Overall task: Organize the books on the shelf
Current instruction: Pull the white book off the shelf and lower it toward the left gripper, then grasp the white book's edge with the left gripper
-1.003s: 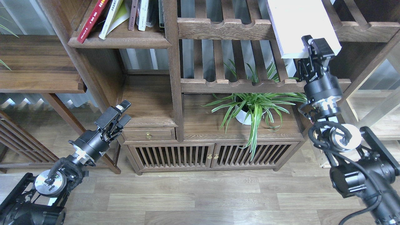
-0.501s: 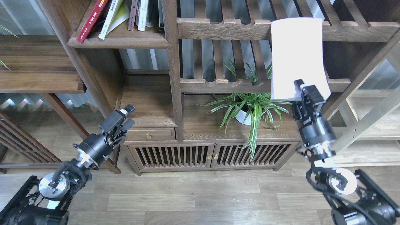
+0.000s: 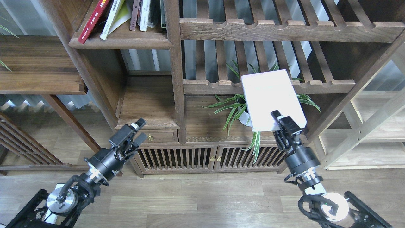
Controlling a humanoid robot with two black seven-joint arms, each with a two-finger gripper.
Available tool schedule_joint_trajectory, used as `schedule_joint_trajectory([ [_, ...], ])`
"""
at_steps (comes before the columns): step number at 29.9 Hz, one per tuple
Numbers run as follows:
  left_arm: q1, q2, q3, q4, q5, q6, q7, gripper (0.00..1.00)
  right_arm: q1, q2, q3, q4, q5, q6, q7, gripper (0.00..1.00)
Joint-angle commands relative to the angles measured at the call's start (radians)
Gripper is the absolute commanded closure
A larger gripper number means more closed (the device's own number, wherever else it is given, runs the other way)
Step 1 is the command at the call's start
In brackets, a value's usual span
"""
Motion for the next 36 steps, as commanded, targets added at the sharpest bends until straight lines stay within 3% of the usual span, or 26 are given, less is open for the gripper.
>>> schedule_joint_trajectory([
  [1, 0.001, -0.001, 0.034, -0.004, -0.038, 0.0, 0.0, 0.01, 0.004, 0.009, -0.058, 0.0, -0.005, 0.0, 0.0, 0.97],
  [11, -0.004, 0.006, 0.123, -0.05, -0.164, 0.0, 0.0, 0.01, 0.025, 0.044, -0.201, 0.0, -0.017, 0.0, -0.003, 0.97],
  [22, -0.009, 0.046, 0.206, -0.039, -0.255, 0.0, 0.0, 0.01, 0.114, 0.164, -0.35, 0.0, -0.017, 0.0, -0.003, 0.97],
  [36, 0.001, 0.046, 0.226, -0.05, -0.278, 0.0, 0.0, 0.02, 0.14, 0.216, -0.459, -0.007, -0.016, 0.0, -0.005, 0.97],
])
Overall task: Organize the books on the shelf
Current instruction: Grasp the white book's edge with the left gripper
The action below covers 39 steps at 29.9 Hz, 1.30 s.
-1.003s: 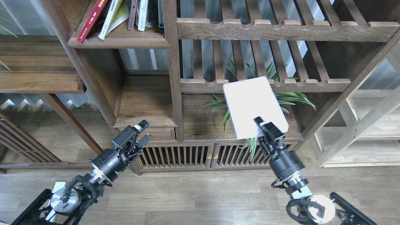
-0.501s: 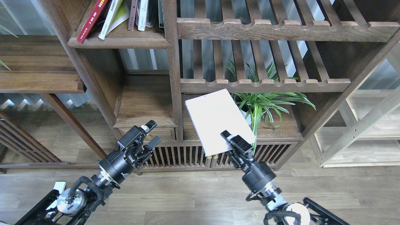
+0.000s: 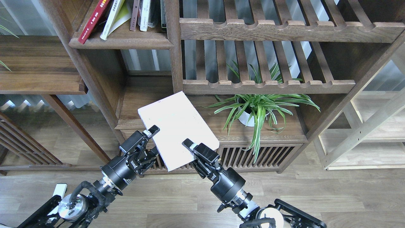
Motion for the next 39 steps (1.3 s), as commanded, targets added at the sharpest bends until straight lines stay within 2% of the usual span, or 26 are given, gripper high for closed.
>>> schedule_joint_trajectory([
  [1, 0.0, 0.0, 0.014, -0.004, 0.0, 0.0, 0.0, 0.02, 0.001, 0.0, -0.006, -0.001, 0.0, 0.0, 0.0, 0.97],
  [4, 0.0, 0.011, 0.024, -0.023, 0.0, 0.0, 0.0, 0.05, 0.002, 0.0, -0.013, -0.004, 0.0, 0.0, 0.0, 0.97],
  [8, 0.003, 0.014, 0.028, -0.043, 0.0, 0.0, 0.0, 0.13, 0.001, 0.0, -0.013, -0.01, 0.0, 0.0, 0.0, 0.97],
  [12, 0.008, 0.018, 0.028, -0.068, -0.002, 0.0, 0.0, 0.36, -0.001, -0.003, -0.019, -0.01, 0.0, 0.0, 0.0, 0.97],
  [14, 0.01, 0.028, 0.028, -0.08, -0.002, 0.0, 0.0, 0.43, -0.003, -0.003, -0.019, -0.01, 0.0, 0.0, 0.0, 0.97],
  [19, 0.016, 0.037, 0.026, -0.094, -0.046, 0.0, 0.0, 0.79, -0.001, -0.004, -0.017, -0.01, 0.0, 0.0, 0.0, 0.97],
  [24, 0.026, 0.052, 0.028, -0.1, -0.063, 0.0, 0.0, 0.84, 0.001, -0.009, -0.013, -0.013, 0.0, 0.0, 0.0, 0.96],
  [27, 0.033, 0.055, 0.028, -0.106, -0.064, 0.0, 0.0, 0.93, 0.001, -0.009, -0.01, -0.018, 0.0, 0.0, 0.0, 0.96],
  [34, 0.043, 0.057, 0.041, -0.137, -0.064, 0.0, 0.0, 0.96, 0.001, -0.009, -0.002, -0.028, 0.0, 0.0, 0.0, 0.95],
  [35, 0.043, 0.057, 0.041, -0.14, -0.063, 0.0, 0.0, 0.97, 0.001, -0.01, 0.003, -0.034, 0.0, 0.0, 0.001, 0.94],
  [39, 0.048, 0.063, 0.006, -0.143, -0.022, 0.0, 0.0, 0.98, -0.003, -0.021, 0.056, -0.07, 0.0, 0.0, 0.003, 0.77],
])
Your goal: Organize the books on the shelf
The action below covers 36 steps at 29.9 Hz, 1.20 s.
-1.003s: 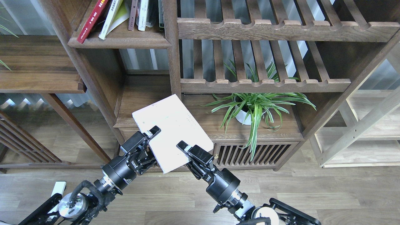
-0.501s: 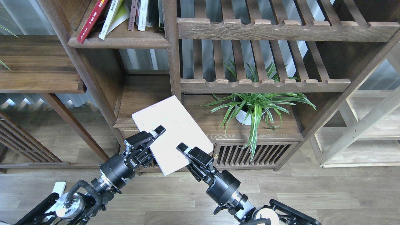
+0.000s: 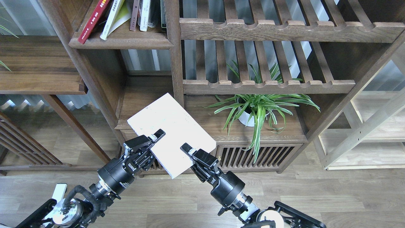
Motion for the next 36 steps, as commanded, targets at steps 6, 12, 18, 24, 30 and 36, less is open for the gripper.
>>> schedule_joint_trajectory([
  [6, 0.009, 0.033, -0.093, -0.003, 0.199, 0.0, 0.001, 0.98, -0.005, -0.011, 0.128, -0.031, 0.0, -0.04, 0.003, 0.47],
  [12, 0.017, 0.039, -0.177, -0.04, 0.44, 0.0, 0.001, 0.98, -0.003, -0.009, 0.22, -0.075, -0.001, -0.091, 0.005, 0.35],
  [18, 0.095, 0.025, -0.285, -0.167, 0.657, 0.0, -0.044, 0.98, 0.0, -0.009, 0.354, -0.181, -0.001, -0.091, 0.003, 0.33],
  [24, 0.132, 0.019, -0.367, -0.302, 0.851, 0.0, -0.05, 0.98, 0.0, -0.009, 0.406, -0.224, -0.001, -0.091, 0.003, 0.3],
  [30, 0.184, -0.025, -0.481, -0.413, 1.003, 0.0, -0.05, 0.98, 0.011, -0.008, 0.409, -0.246, -0.001, -0.088, 0.003, 0.29],
  [36, 0.237, -0.054, -0.602, -0.488, 1.073, 0.0, -0.05, 0.97, 0.028, -0.002, 0.409, -0.264, -0.001, -0.086, 0.003, 0.28],
])
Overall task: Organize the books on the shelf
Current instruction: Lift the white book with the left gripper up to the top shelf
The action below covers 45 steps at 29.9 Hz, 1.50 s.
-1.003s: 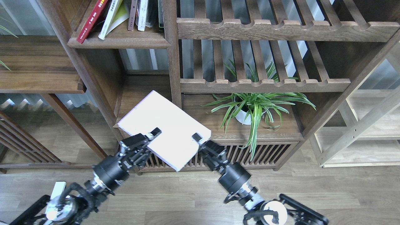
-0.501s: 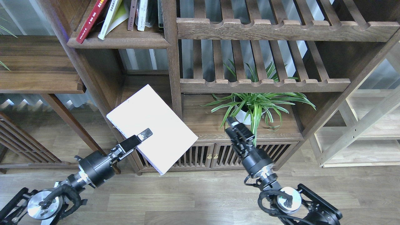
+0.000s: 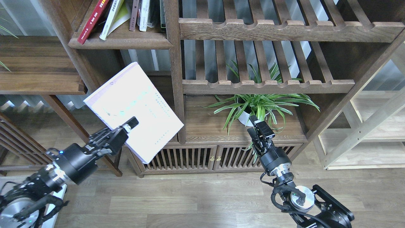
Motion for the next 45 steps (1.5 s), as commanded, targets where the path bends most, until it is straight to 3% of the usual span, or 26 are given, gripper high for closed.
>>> schedule_joint_trajectory([
  [1, 0.029, -0.015, -0.07, -0.043, 0.026, 0.0, 0.0, 0.98, 0.009, 0.003, -0.002, -0.006, 0.0, 0.0, 0.0, 0.28],
  [15, 0.026, -0.007, -0.308, -0.045, 0.121, 0.0, 0.019, 0.98, 0.032, 0.003, -0.006, -0.015, -0.003, -0.001, -0.001, 0.28],
  [18, 0.004, -0.007, -0.352, -0.045, 0.121, 0.0, 0.049, 0.98, 0.038, 0.004, -0.009, -0.025, -0.004, -0.003, -0.001, 0.28],
  [23, -0.048, -0.007, -0.412, -0.045, 0.123, 0.0, 0.052, 0.98, 0.051, 0.007, -0.015, -0.03, -0.004, -0.004, -0.001, 0.28],
  [34, -0.192, -0.01, -0.401, -0.01, 0.123, 0.0, 0.052, 0.97, 0.045, 0.003, -0.014, -0.027, -0.004, 0.008, 0.0, 0.28],
  [41, -0.367, -0.007, -0.389, 0.102, 0.128, 0.0, 0.052, 0.97, 0.04, -0.002, -0.011, -0.021, -0.004, 0.03, 0.0, 0.28],
  [45, -0.442, -0.003, -0.372, 0.156, 0.129, 0.044, 0.052, 0.97, 0.034, -0.007, -0.005, -0.01, -0.003, 0.03, 0.0, 0.28],
])
